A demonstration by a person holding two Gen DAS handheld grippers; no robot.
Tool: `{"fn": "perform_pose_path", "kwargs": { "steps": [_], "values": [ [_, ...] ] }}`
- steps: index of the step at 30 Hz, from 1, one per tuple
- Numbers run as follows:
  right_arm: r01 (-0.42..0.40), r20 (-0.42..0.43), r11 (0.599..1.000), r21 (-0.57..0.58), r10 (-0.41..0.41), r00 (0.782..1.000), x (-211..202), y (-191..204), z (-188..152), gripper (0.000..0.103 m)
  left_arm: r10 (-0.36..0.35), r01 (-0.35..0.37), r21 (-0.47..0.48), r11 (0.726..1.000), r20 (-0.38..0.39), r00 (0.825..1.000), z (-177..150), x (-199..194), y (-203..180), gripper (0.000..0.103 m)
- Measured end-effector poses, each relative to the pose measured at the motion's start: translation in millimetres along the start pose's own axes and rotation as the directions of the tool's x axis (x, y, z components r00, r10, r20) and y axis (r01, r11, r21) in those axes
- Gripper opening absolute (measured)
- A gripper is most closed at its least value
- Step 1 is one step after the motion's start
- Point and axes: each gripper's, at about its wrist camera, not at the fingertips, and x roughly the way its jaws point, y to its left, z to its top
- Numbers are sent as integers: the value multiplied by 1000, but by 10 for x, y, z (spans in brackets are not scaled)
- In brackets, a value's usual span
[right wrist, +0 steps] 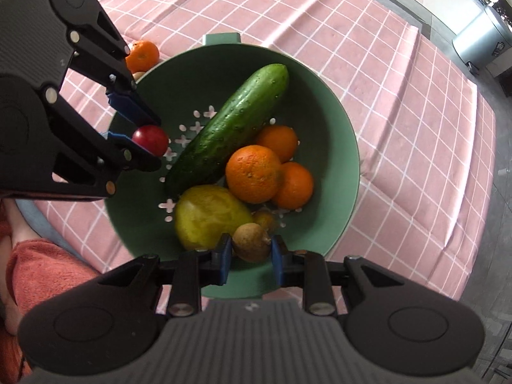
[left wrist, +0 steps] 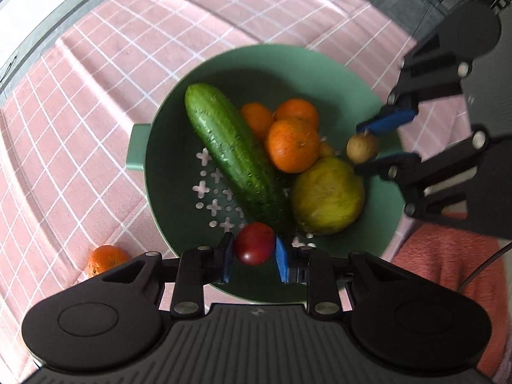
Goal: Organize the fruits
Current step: 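Lower the tomato and kiwi into the colander with both grippers, then open both grippers and move them back toward the last orange and kiwi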
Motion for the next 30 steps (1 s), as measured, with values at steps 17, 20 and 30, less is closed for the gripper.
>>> {"fn": "perform_pose_path", "kwargs": {
  "steps": [17, 20, 30],
  "values": [
    [8, -20, 1000, -18, -8, 1000, 190, -135, 88, 30, 53, -51, 88, 995, -15, 998, 72, 246, -177, 47],
    [29, -15, 999, -13, -30, 999, 112, -119, 87, 43, 39, -38, 83, 996, -10, 999, 54, 216, -232, 60],
    [27, 45, 1000, -2, -27, 999, -289, 128, 79, 48, 16, -21, 44, 999, 108, 994, -317, -370, -175, 62]
  ]
}}
